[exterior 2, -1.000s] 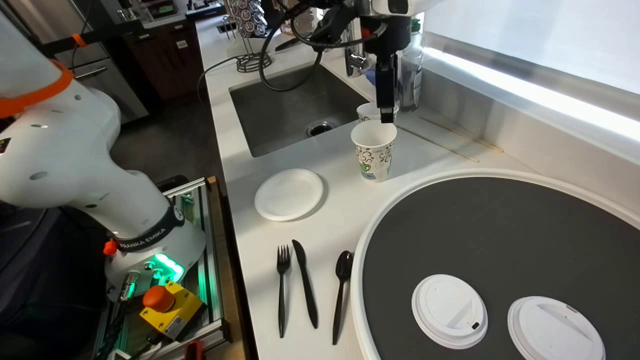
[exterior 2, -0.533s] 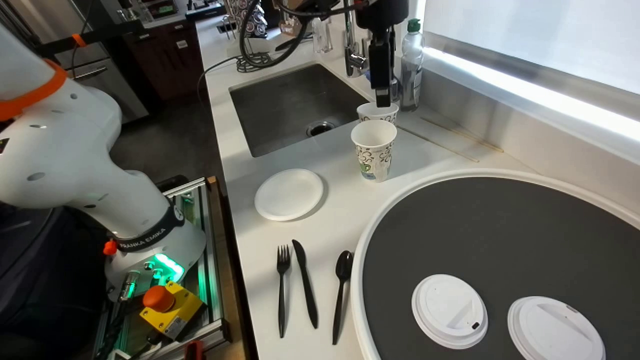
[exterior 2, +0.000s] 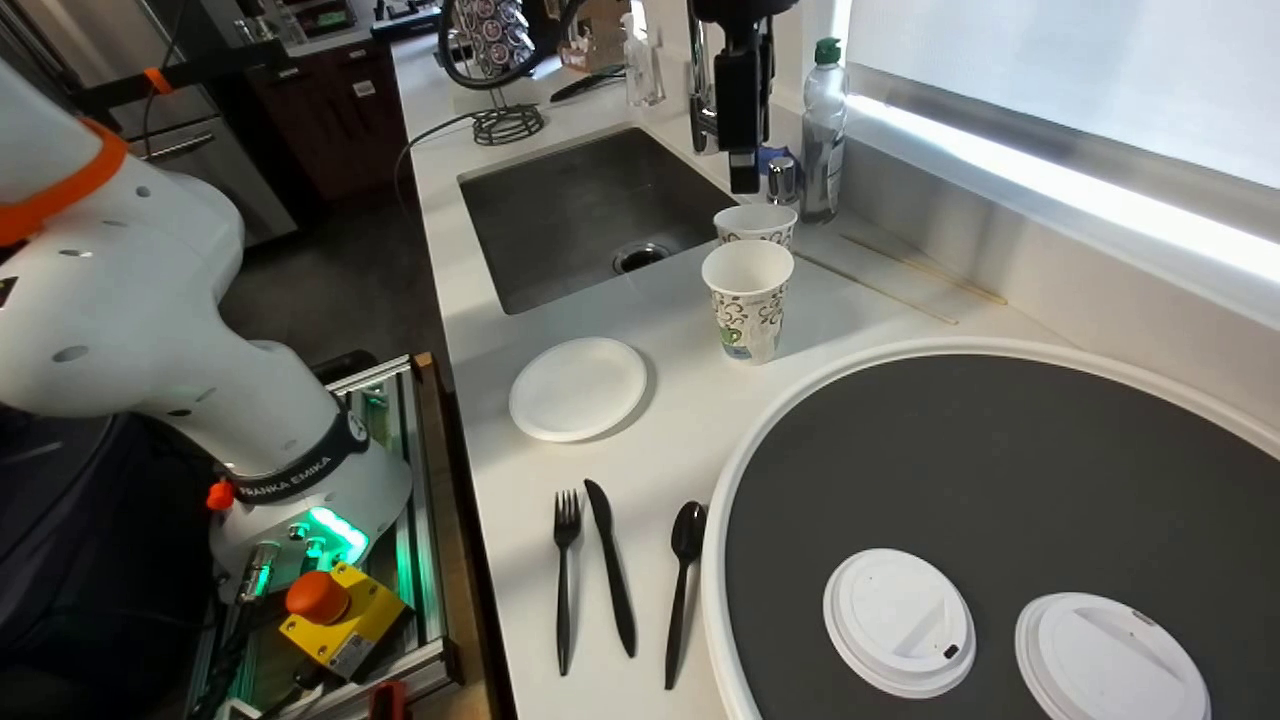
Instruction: Move the two white coffee cups to the left.
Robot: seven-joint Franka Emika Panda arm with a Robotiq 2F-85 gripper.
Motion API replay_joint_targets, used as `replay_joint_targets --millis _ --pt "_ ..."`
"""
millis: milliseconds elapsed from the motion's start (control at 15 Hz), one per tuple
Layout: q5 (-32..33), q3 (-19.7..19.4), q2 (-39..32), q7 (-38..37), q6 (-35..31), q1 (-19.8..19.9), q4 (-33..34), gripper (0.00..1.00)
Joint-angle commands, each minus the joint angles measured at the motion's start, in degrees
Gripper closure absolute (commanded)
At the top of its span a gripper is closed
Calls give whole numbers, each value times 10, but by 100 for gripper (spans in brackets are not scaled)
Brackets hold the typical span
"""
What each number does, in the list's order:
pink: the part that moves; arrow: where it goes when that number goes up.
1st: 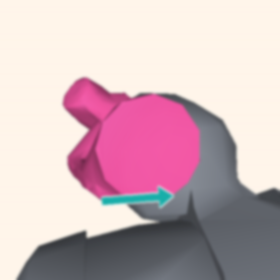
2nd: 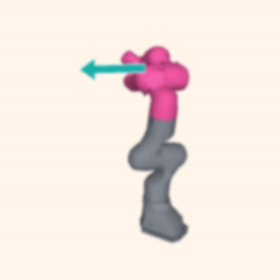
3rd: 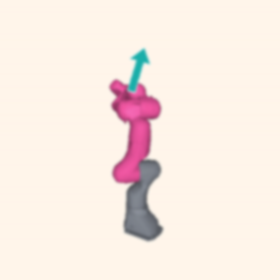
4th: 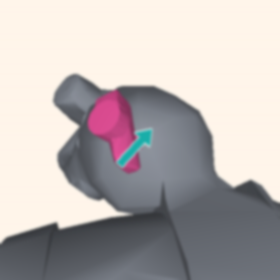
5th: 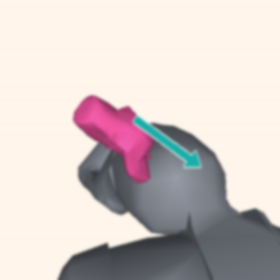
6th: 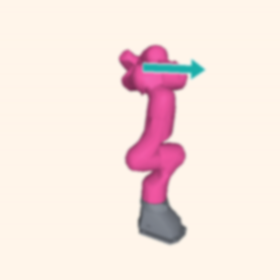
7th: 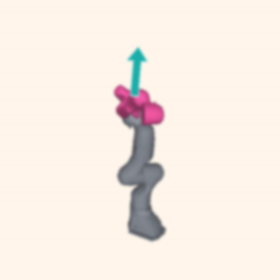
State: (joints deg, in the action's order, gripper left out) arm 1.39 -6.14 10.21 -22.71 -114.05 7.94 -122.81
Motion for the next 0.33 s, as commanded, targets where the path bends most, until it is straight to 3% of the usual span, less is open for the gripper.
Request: replay_joint_targets --millis 0,267 --pt "-1 2 1 1 5 3 2 0" --pt "-1 2 3 1 8 3 2 0"
